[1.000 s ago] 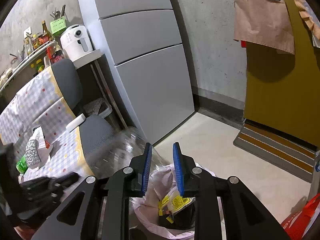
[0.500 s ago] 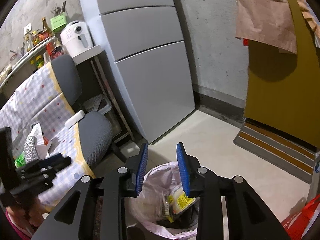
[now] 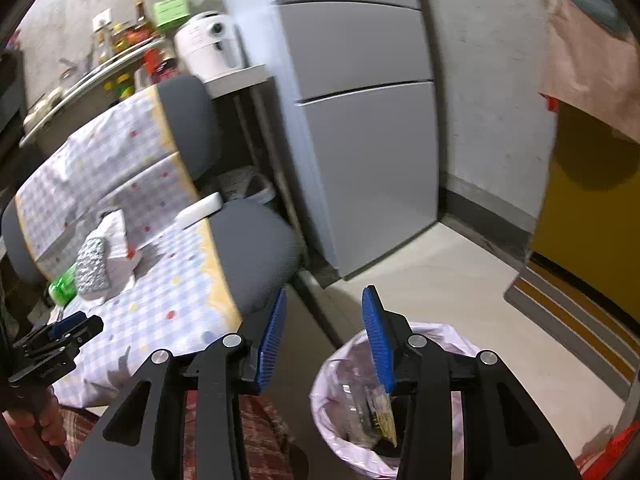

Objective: Collect trash
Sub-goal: 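Move both grippers back to the chair toward the silver scouring pad, then grasp the silver scouring pad with the left gripper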

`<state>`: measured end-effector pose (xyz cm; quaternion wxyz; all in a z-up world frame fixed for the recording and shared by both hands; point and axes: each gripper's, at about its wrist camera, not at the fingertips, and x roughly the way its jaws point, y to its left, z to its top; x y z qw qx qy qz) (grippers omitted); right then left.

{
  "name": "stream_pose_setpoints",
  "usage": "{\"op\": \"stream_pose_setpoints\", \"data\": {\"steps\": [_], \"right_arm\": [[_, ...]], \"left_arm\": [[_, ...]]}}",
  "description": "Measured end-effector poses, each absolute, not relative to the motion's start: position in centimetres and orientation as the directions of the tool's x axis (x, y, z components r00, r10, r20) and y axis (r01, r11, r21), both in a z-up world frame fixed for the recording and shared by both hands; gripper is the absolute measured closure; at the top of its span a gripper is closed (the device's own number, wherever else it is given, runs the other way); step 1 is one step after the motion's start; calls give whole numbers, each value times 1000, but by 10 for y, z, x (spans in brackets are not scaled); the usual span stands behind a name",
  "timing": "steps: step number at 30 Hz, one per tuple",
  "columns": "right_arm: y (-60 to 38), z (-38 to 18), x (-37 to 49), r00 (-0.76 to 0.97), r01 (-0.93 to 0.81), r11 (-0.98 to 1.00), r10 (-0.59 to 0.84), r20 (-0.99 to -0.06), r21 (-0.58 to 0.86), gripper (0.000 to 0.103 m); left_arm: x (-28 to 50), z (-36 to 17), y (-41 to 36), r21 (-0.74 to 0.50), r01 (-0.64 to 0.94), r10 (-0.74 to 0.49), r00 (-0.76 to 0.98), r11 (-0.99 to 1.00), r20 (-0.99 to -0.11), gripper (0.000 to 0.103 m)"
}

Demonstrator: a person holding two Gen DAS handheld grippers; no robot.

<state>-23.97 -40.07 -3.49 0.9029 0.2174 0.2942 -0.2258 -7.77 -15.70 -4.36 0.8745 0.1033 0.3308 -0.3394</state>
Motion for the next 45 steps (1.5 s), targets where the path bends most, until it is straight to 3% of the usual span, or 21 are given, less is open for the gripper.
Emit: {"op": "stream_pose_setpoints", "data": {"steps": [7, 14, 17, 20, 23, 27, 34, 37, 40, 42, 45], "right_arm": [[-368, -15, -192, 774, 405, 875, -173, -610, 265, 55], [-325, 4, -117, 809, 227, 942, -40, -586, 249, 46], [-309, 1, -83, 804, 166, 952, 20, -594, 257, 45], [-297, -4, -59, 796, 130, 952, 67, -602, 278, 45], [-291, -7, -51, 796, 108, 950, 93, -597, 293, 45], [-292, -15, -48, 790, 115, 948, 93, -606, 295, 45], [-312, -31, -49, 768, 174, 927, 83, -635, 332, 45], [-317, -33, -52, 768, 181, 926, 78, -636, 332, 45], [-317, -34, -53, 767, 176, 928, 81, -636, 330, 45], [-315, -34, -53, 767, 168, 929, 88, -636, 331, 45], [-308, -33, -51, 767, 147, 933, 103, -633, 330, 45]], "left_arm": [[-62, -37, -113, -37, 568, -457, 621, 822, -636, 38], [-27, -28, -68, -49, 446, -380, 693, 894, -612, 22], [-3, -25, -59, -67, 429, -376, 694, 901, -614, 24], [22, -26, -61, -88, 442, -394, 671, 893, -629, 41], [42, -34, -71, -86, 441, -384, 652, 894, -654, 41], [60, -46, -96, -39, 450, -350, 633, 892, -690, 20], [82, -61, -143, 147, 419, -210, 690, 896, -692, 20], [86, -65, -136, 128, 411, -211, 682, 902, -700, 30], [83, -62, -118, 72, 421, -254, 666, 904, -702, 49], [79, -59, -105, 50, 423, -272, 663, 905, -697, 71], [70, -48, -80, -5, 423, -314, 663, 906, -680, 91]]}}
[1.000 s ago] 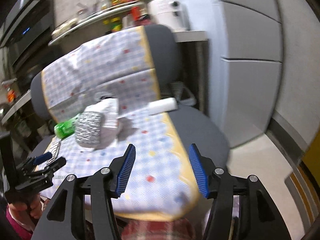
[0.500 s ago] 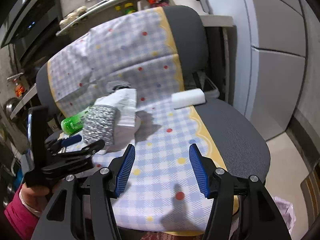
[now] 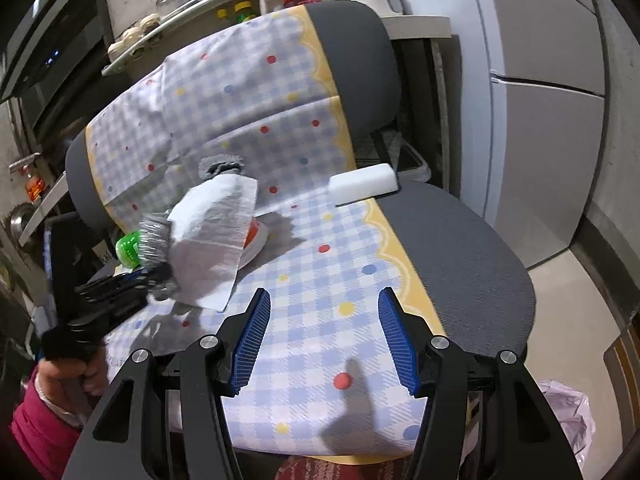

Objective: Collect trash
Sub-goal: 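Grasp the silver scouring pad with the left gripper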

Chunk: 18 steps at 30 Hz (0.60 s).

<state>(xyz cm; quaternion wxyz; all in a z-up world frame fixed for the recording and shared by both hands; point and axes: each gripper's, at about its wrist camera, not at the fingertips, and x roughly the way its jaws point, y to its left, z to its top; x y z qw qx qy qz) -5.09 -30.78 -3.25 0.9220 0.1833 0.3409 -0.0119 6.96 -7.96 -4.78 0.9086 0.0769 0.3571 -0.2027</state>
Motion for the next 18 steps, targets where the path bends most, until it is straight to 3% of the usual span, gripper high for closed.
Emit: {"op": "stream_pose_setpoints", "data": {"steps": [4, 7, 13, 18], "right_arm": [[-291, -28, -46, 771, 102, 940, 131, -623, 324, 45], [-271, -23, -34, 772, 55, 944, 167, -613, 326, 39], [-225, -13, -5, 779, -48, 957, 216, -588, 287, 39], [-188, -12, 30, 788, -113, 970, 220, -575, 217, 40]], "left_arm": [[43, -22, -41, -82, 406, -366, 695, 910, -619, 93], [28, -9, -18, -97, 367, -351, 728, 925, -589, 93], [28, -9, 15, -89, 266, -264, 753, 960, -603, 93], [36, -16, 31, -139, 240, -274, 742, 961, -611, 93]]}}
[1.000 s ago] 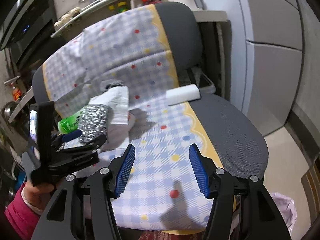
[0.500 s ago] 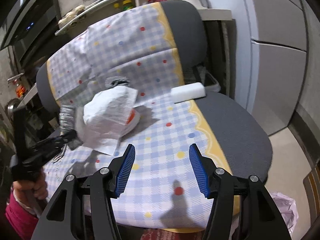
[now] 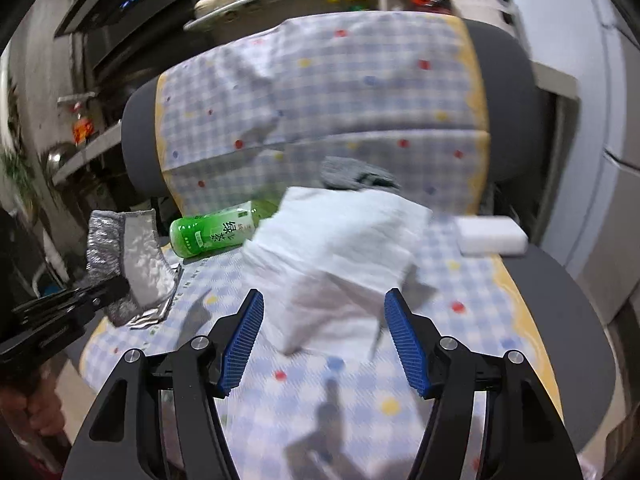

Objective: Collect trash
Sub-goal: 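Grasp the silver scouring pad with the left gripper, then grasp the white tissue with the right gripper while the left holds the pad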

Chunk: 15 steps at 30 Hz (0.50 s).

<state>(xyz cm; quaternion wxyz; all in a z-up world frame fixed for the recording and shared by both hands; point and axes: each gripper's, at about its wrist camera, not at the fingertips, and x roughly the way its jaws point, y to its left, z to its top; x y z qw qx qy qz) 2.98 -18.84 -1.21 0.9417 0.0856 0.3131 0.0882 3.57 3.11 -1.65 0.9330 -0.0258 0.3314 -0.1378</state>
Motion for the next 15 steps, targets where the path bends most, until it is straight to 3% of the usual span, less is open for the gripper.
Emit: {"op": "stream_pose_setpoints", "data": {"steps": [9, 13, 15], "right_arm": [[-158, -34, 90, 753, -135, 985, 170, -635, 104, 42], [-159, -39, 90, 734, -149, 983, 182, -654, 107, 85], [-164, -35, 79, 745, -157, 980, 200, -637, 125, 96]], "left_arm": [[39, -34, 31, -162, 268, -308, 711, 950, -632, 93], [37, -36, 31, -161, 274, -313, 708, 948, -633, 93], [35, -35, 30, -161, 277, -314, 708, 947, -632, 93]]}}
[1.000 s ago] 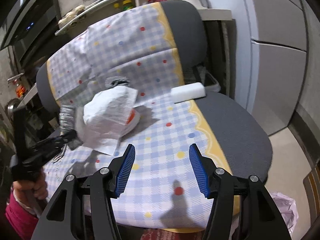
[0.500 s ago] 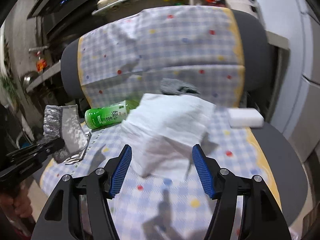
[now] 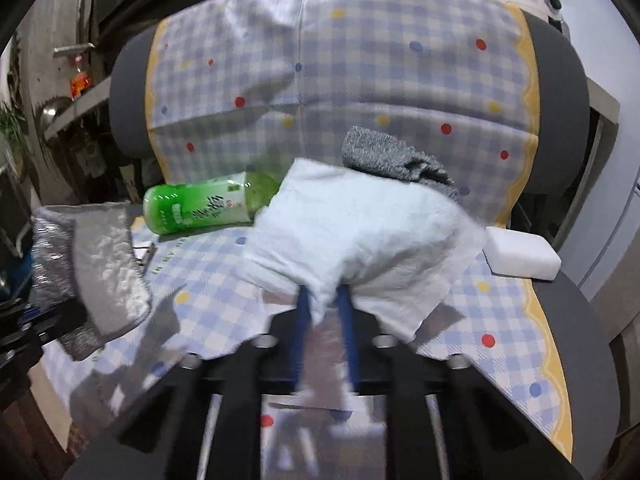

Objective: Collect trash
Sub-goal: 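Grasp the white tissue with the right gripper while the left holds the pad, then carry both items over the pink bin and open both grippers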

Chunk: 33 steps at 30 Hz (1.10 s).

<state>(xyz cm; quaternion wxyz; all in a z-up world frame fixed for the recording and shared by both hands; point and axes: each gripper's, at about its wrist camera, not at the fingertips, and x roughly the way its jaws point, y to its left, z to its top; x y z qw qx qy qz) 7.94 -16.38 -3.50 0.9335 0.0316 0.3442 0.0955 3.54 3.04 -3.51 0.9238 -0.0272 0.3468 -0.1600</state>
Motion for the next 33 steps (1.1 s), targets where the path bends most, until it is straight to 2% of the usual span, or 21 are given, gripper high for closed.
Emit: {"op": "stream_pose_setpoints", "data": {"steps": [2, 7, 12, 19, 26, 33], "right_arm": [[-170, -27, 66, 755, -166, 976, 220, -617, 144, 101], [-199, 8, 19, 803, -158, 961, 259, -536, 229, 101], [-233, 27, -22, 823, -94, 965, 215, -527, 247, 101], [-272, 24, -79, 843, -10, 968, 142, -519, 249, 101], [-329, 16, -152, 847, 199, 954, -52, -529, 224, 101], [-380, -17, -221, 758, 407, 888, -199, -621, 212, 98]], "left_arm": [[33, -33, 29, -164, 281, -320, 709, 946, -628, 93], [21, -20, 22, -176, 312, -353, 719, 934, -599, 93], [3, -6, 0, -216, 399, -448, 703, 891, -553, 93], [-30, -6, -65, -215, 568, -586, 621, 794, -521, 93], [-68, -11, -144, -197, 726, -703, 503, 659, -503, 93], [-112, -25, -215, -170, 848, -782, 359, 501, -510, 93]]}}
